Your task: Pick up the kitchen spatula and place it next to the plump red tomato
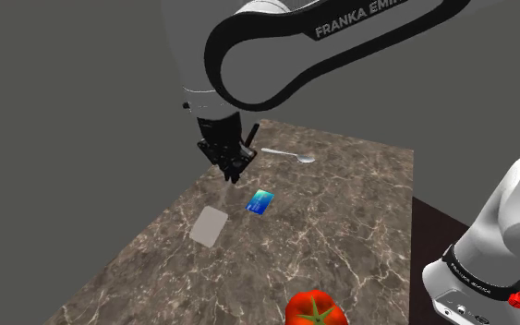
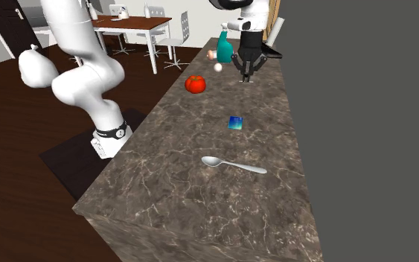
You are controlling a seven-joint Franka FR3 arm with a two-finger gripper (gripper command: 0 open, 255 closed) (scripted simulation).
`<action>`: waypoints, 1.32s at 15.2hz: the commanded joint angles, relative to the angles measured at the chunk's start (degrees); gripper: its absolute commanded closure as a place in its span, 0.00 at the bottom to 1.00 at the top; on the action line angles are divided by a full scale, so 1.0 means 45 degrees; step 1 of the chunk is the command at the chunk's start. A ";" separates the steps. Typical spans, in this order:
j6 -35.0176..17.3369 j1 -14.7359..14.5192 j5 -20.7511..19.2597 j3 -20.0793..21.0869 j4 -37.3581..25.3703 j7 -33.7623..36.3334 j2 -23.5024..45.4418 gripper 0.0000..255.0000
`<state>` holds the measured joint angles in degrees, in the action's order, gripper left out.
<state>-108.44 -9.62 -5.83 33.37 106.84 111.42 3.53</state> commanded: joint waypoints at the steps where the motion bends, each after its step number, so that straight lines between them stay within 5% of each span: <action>1: -0.0013 -0.0255 0.0159 0.0246 0.0269 0.0474 -0.0270 1.00; 11: 0.0155 -0.1755 0.0333 0.1688 0.0437 0.3355 -0.0446 1.00; 20: 0.0620 -0.3482 -0.0506 0.2976 -0.0703 0.6569 0.0825 1.00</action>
<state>-105.69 -24.21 -7.35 46.14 104.31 138.98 6.17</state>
